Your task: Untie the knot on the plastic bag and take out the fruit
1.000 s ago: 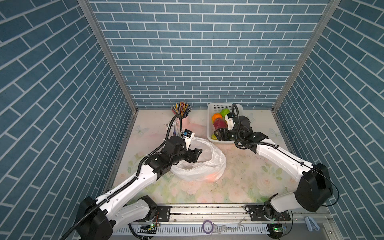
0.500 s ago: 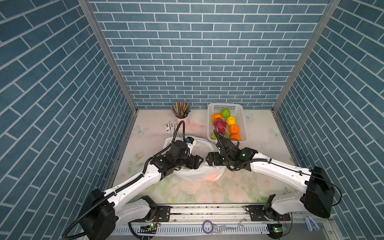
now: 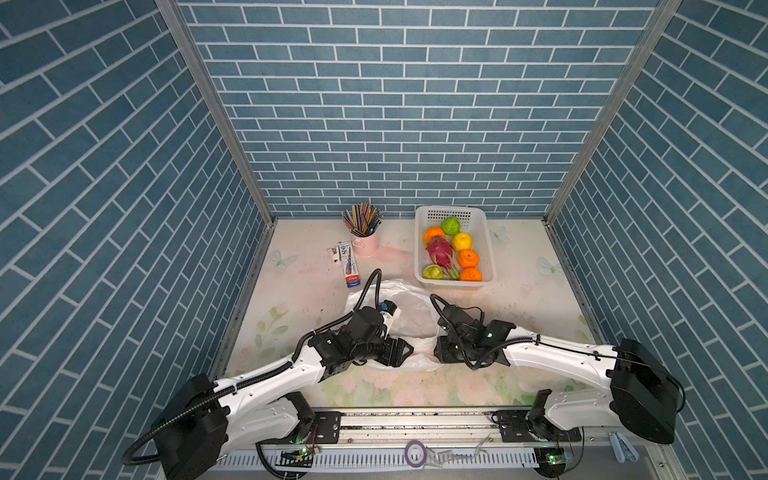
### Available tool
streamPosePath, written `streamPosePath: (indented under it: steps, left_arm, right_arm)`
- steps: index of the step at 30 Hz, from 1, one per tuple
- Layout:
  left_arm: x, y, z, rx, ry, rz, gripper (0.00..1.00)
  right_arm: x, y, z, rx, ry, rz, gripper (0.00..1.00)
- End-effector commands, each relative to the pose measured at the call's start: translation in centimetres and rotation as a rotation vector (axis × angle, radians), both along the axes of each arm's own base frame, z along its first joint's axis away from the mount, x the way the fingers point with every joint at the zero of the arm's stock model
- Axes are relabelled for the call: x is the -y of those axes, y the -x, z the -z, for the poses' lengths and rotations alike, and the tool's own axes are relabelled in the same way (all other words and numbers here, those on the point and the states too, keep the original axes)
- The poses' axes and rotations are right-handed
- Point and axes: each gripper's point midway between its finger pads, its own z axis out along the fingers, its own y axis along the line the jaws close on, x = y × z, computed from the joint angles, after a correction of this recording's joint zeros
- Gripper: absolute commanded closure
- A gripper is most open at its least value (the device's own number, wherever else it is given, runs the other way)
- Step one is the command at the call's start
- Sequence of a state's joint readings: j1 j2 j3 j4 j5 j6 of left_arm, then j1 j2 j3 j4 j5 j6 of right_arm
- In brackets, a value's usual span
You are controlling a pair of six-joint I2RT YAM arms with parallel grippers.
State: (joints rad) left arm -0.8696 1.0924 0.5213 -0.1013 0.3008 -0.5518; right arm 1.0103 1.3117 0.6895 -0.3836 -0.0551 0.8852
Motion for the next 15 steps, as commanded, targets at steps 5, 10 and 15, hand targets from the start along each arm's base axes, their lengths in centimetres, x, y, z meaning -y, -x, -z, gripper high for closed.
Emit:
streamPosePath:
  steps: [5,10,15]
  left_arm:
    - [1.1,-0.5,-0.6,0.018,0.039,-0.027,0.19]
    - [1.2,-1.8,-1.6,0.067,0.035,-0.065,0.18]
    - [1.3,-3.6,-2.3,0.105,-0.016,-0.118,0.18]
  right_arm:
    - [0.9,2.9,4.1,-0.093,0.044,-0.065,0.77]
    - [1.0,3.6,5.8,-0.077,0.091,-0.114,0.8]
    - [0.5,2.7,5.9,-0.025,0.075,-0.111,0.81]
